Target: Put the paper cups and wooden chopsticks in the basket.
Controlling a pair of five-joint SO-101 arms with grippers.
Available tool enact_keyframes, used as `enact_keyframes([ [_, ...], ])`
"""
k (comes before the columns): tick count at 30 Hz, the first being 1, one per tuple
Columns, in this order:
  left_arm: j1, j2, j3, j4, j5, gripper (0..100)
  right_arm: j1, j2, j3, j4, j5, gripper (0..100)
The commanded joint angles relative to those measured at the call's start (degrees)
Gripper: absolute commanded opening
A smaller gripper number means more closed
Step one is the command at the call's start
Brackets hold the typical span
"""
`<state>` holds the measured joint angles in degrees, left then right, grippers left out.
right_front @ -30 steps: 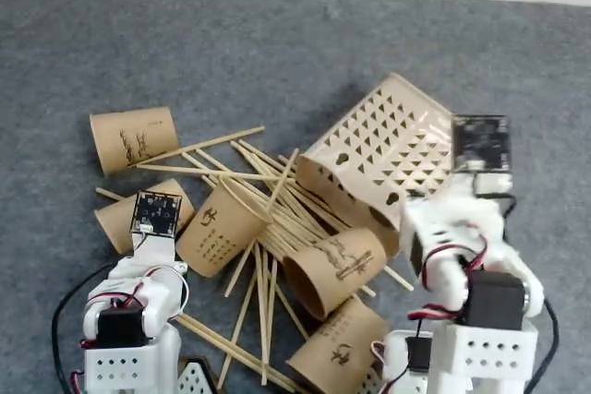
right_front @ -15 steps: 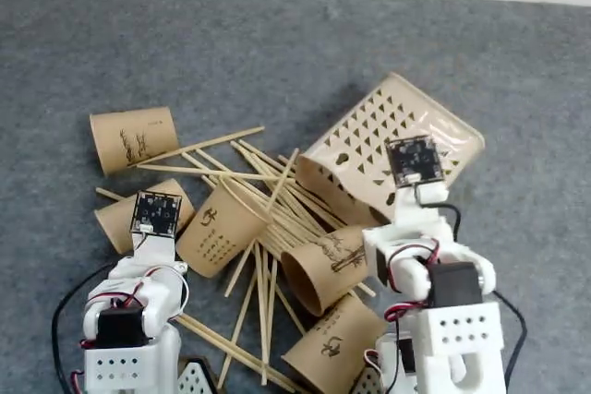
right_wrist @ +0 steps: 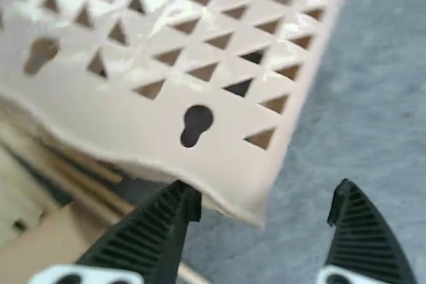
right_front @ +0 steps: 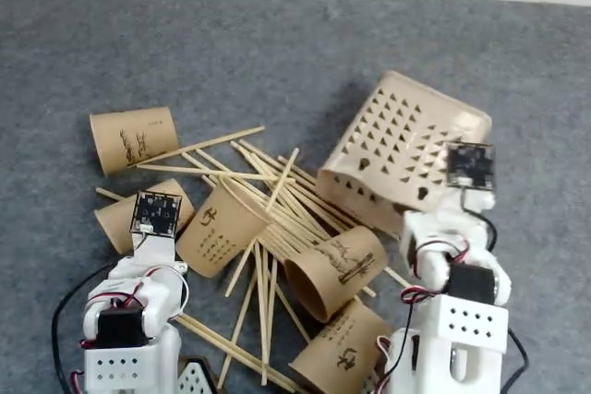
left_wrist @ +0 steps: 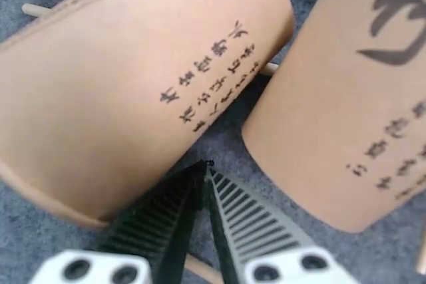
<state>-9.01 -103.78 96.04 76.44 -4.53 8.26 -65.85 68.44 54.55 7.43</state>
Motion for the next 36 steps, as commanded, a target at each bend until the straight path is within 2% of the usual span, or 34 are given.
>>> enact_keyframes([
  [1,-0.6,-0.3,1.1,0.4,0.3,1,2.0,-1.1,-0.1,-2.9,-0.2,30.4],
  [5,-0.6,-0.3,1.1,0.4,0.3,1,1.5,-1.1,0.7,-4.4,-0.4,30.3],
  [8,-0.6,-0.3,1.1,0.4,0.3,1,1.8,-1.1,3.8,-9.9,-0.4,29.6],
  [14,-0.6,-0.3,1.1,0.4,0.3,1,1.9,-1.2,11.1,-21.3,-0.2,15.2],
  [23,-0.6,-0.3,1.1,0.4,0.3,1,1.9,-1.2,6.4,-21.5,-0.5,12.5],
  [30,-0.6,-0.3,1.1,0.4,0.3,1,1.5,-1.2,0.8,-21.5,-0.3,0.9],
  [36,-0.6,-0.3,1.1,0.4,0.3,1,1.4,-1.2,-3.0,-18.5,-0.5,0.8],
])
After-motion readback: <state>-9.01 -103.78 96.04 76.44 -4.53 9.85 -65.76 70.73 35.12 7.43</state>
